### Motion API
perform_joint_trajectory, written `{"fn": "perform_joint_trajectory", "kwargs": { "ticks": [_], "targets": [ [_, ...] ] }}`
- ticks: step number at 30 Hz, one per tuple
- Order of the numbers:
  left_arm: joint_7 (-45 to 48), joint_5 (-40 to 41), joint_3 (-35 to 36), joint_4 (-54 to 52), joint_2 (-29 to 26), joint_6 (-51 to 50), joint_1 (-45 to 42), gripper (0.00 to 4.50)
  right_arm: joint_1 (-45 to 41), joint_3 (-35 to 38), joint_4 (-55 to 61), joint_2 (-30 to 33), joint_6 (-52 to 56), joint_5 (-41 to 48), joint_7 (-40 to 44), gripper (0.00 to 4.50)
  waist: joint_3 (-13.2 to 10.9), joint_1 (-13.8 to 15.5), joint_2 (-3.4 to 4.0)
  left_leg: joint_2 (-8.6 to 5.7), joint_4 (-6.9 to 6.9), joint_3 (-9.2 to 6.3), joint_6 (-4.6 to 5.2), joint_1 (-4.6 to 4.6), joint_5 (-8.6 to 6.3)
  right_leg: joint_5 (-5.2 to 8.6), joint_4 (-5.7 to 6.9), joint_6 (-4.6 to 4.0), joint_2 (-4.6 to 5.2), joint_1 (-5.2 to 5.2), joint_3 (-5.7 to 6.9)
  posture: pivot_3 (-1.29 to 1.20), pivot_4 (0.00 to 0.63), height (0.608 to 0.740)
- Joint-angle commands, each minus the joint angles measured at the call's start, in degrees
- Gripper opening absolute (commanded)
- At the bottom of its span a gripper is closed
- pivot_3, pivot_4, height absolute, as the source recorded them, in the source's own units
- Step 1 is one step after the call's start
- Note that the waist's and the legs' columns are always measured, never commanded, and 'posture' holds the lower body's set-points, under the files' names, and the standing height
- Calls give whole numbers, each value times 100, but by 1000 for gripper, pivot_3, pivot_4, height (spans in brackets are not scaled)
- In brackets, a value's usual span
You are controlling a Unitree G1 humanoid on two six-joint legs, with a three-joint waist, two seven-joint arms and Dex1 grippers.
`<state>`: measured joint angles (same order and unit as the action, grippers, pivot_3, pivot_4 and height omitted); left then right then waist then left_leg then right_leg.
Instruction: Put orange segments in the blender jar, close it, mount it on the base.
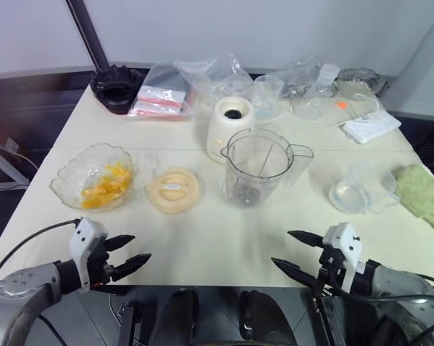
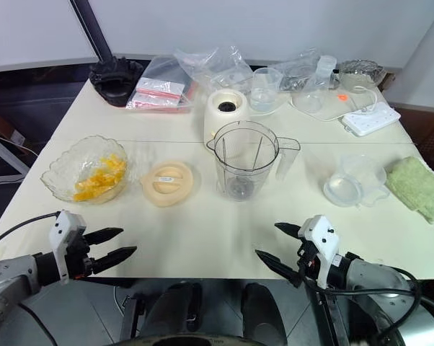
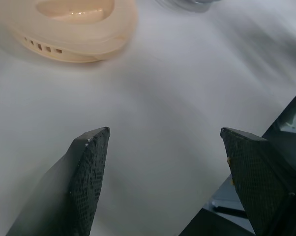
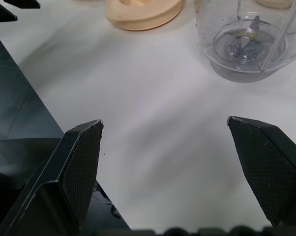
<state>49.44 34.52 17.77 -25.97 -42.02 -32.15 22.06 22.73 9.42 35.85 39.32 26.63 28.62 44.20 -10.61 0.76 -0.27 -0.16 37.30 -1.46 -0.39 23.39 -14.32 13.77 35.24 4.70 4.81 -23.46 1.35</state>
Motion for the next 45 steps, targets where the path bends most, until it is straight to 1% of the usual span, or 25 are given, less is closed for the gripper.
{"fn": "perform_joint_trajectory", "kwargs": {
  "ticks": [1, 8, 13, 23, 26, 29, 30, 32, 34, 36, 38, 40, 43, 45],
  "targets": [
    [-35, 54, 109, -196, 44, 52, 50, 3766, -23, 16, 113, -14, -88, -19, -22, 4234, 0, 0, 0, 0, -1, 0, 0, 0, 0, 0, -2, 0, 0, 0, 0, 0, 150, 740],
    [-121, -7, 141, -169, 96, 141, 8, 3766, -119, -79, 91, -35, -55, -53, -63, 4234, 0, -1, 0, 0, -2, 1, 0, 1, 0, 0, -3, 0, 2, -1, 0, 0, 150, 740],
    [-79, -45, 70, -256, 100, 185, 155, 3766, -184, -140, 67, -69, -69, -69, -141, 4234, 0, -3, 0, 0, -5, 2, -1, 2, -1, 0, -5, 0, 5, -3, -1, 0, 150, 740],
    [-59, -125, 18, -179, 46, 245, 4, 3766, -45, -147, 164, -99, -82, -63, -231, 4234, 0, -4, 0, -1, -6, 8, 0, 3, 0, 0, -6, 0, 8, -3, -1, 0, 150, 740],
    [-76, -137, 107, -94, -52, 198, -176, 3766, -87, -122, 183, -58, -48, -28, -214, 4234, 0, -2, 0, -1, -6, 8, 0, 3, 0, 0, -6, 0, 8, -4, -1, 0, 150, 740],
    [-251, -45, 310, 104, -243, -128, -545, 3766, -209, -75, 229, -4, 37, 93, -167, 4234, 0, 3, 0, -1, -5, 8, 0, 2, 0, 0, -4, 0, 7, -4, 1, 0, 150, 740],
    [-313, 95, 431, 226, -298, -314, -749, 3766, -264, -17, 299, 4, 180, 310, -148, 4234, 0, 3, 0, -1, -5, 8, 0, 2, 0, 0, -4, 0, 7, -3, 2, 0, 150, 740],
    [-476, 178, 613, 576, -574, -748, -1249, 3766, -419, 221, 513, -1, 669, 1192, -195, 4234, -1, 9, -1, -1, -4, 7, 1, 1, 1, 0, -2, 0, 6, 0, 6, 0, 150, 740],
    [-335, 12, 652, 1064, -986, -749, -1759, 3766, -640, 419, 687, 47, 1094, 1989, -315, 4234, -3, 3, -6, 0, -1, 4, 3, 1, 2, 0, 4, 1, -3, -1, 16, 0, 150, 740],
    [-17, -139, 556, 1529, -1403, -624, -2164, 3766, -852, 507, 797, 117, 1379, 2493, -462, 4234, -6, -5, -13, 2, -1, 3, 4, 0, 2, 0, 8, 1, -14, -2, 17, 0, 150, 740],
    [290, -477, 247, 2021, -1836, -326, -2552, 3766, -1081, 542, 892, 177, 1572, 2876, -645, 4234, -6, -10, -12, 2, -4, 6, 4, -1, 2, 0, 7, 1, -21, -3, 17, 0, 150, 740],
    [688, -982, -258, 2601, -2244, 218, -3090, 3766, -1334, 524, 958, 210, 1661, 3046, -839, 4234, -7, -3, -12, 0, -8, 17, 4, 2, 2, 0, 5, 1, -20, -10, 12, 0, 150, 740],
    [1061, -1547, -854, 3464, -2384, 920, -3815, 3766, -1606, 426, 961, 212, 1699, 3011, -1062, 4234, -7, 9, -13, -2, -8, 26, 4, 4, 2, 0, 2, 1, -16, -12, 9, 0, 150, 740],
    [1157, -2336, -1481, 4567, -2345, 1807, -4539, 3766, -1660, 264, 1060, 304, 1573, 2582, -1078, 4234, -7, 24, -13, -2, -8, 27, 4, 6, 2, 0, -2, 1, -12, -11, 8, 0, 150, 740]
  ]
}}
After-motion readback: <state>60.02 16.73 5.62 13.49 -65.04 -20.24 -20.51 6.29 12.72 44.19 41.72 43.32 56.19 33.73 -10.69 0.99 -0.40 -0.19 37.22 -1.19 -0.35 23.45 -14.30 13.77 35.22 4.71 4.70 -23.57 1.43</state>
